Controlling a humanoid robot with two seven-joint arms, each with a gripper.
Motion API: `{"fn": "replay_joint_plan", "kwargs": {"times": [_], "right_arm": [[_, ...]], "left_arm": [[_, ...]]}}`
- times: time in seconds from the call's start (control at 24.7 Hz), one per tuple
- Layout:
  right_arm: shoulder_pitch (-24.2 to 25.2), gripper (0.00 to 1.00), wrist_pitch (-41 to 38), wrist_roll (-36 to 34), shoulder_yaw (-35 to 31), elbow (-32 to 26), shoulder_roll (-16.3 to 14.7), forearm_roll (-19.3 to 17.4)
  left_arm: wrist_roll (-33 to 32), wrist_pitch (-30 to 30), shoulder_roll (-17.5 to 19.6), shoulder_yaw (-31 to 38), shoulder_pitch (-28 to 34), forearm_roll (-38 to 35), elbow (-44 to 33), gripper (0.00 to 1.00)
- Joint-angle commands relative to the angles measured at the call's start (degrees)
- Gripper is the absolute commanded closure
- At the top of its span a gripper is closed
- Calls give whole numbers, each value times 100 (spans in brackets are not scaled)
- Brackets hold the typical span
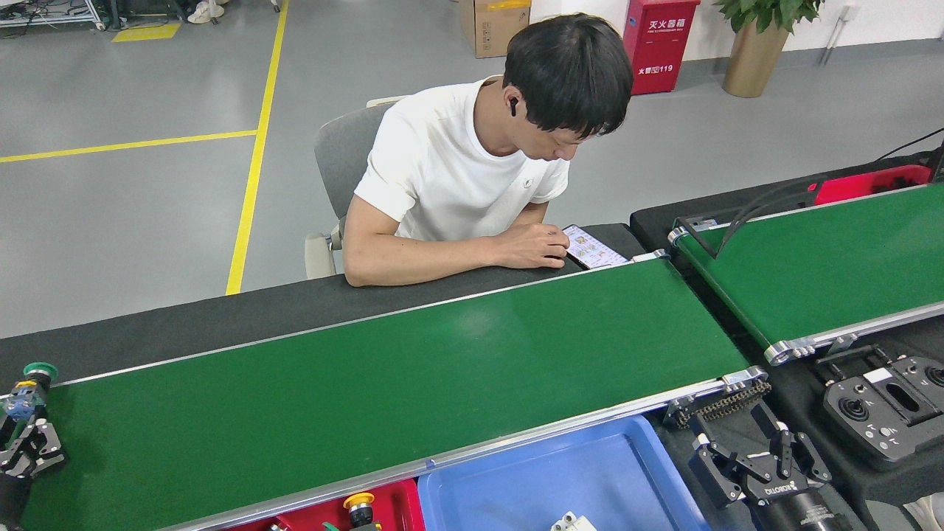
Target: Pick switch part from conveyor to tray
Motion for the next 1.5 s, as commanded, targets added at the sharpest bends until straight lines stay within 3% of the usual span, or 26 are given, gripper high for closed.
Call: {"fn": "replay_joint_plan", "kwargs": {"times": [0.0,0.12,0.32,0.45,0.53,0.89,0.97,1.01,1.05,1.13,1.18,1.34,1.38,1.46], "right_arm": [[-45,2,-15,-32,-13,-49,-54,-20],[-54,2,-24,-32,-13,-31,-54,-20],[-45,2,-24,-32,-31,-40,-54,-20],[-45,2,-7,-14,-84,-49,-54,-29],[-37,2,11,39,-189,-93,-45,-29],[-72,2,108,92,-268,-172,122,-29],[-80,2,503,74,-163,-198,-80,-82],[-89,2,758,48,66,-225,-335,-205],[-107,2,969,48,426,-225,-590,-398],[-230,2,1346,39,1014,-242,-915,-714],[-318,2,1540,30,1190,-269,-994,-750],[-414,2,1962,-137,1674,-348,-1188,-785],[-432,2,2146,-277,1876,-348,-1354,-785],[-441,2,2305,-330,2034,-357,-1319,-776]], "left_arm": [[16,36,44,162,193,30,-450,95],[-19,-52,-105,531,1176,127,-1882,94],[-36,-61,-545,584,3058,294,-4660,94],[-28,-369,-808,479,3805,241,-5776,93],[8,-703,-931,250,3832,206,-5785,93],[579,-2548,-835,-743,3735,-699,-5776,91],[579,-2671,-826,-1051,3691,-857,-5776,88],[588,-2671,-826,-1130,3682,-919,-5776,86],[588,-2671,-835,-1156,3682,-928,-5776,75],[579,-2671,-905,-1130,3709,-937,-5776,35],[588,-2671,-896,-1130,3709,-937,-5776,2],[596,-2671,-967,-1059,3726,-893,-5776,0],[596,-2662,-1115,-911,3726,-884,-5776,0],[535,-2662,-1415,-567,3726,-893,-5776,0]]}}
